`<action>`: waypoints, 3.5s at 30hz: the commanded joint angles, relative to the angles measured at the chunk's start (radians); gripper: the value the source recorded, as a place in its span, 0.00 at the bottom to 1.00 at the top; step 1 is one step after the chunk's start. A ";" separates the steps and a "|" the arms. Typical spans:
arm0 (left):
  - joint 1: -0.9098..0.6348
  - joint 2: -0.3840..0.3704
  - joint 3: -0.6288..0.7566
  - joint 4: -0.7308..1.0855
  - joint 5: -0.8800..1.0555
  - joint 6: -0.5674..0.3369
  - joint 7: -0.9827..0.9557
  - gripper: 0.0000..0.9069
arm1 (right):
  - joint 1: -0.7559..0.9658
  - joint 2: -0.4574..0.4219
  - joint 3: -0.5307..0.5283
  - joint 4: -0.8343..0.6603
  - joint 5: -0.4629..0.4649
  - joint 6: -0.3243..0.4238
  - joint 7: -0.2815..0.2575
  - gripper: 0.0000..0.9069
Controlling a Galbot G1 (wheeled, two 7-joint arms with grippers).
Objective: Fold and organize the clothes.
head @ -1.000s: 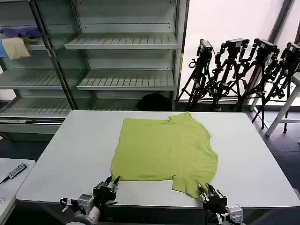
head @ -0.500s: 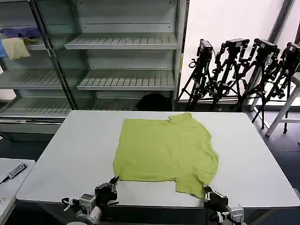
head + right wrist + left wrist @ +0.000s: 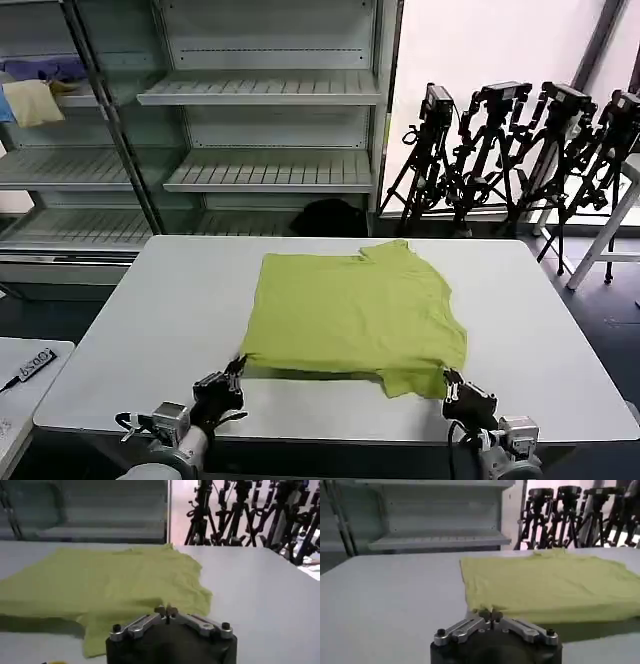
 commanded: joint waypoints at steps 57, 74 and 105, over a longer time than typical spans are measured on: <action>-0.337 -0.031 0.072 0.286 0.145 -0.011 -0.016 1.00 | 0.464 0.048 -0.052 -0.431 -0.166 0.009 -0.030 1.00; -0.283 -0.029 0.079 0.251 0.131 0.016 -0.014 1.00 | 0.293 -0.012 0.024 -0.306 -0.141 0.011 -0.054 1.00; -0.261 -0.043 0.082 0.275 0.135 0.015 -0.007 0.41 | 0.245 -0.035 0.047 -0.375 -0.108 0.066 -0.065 0.00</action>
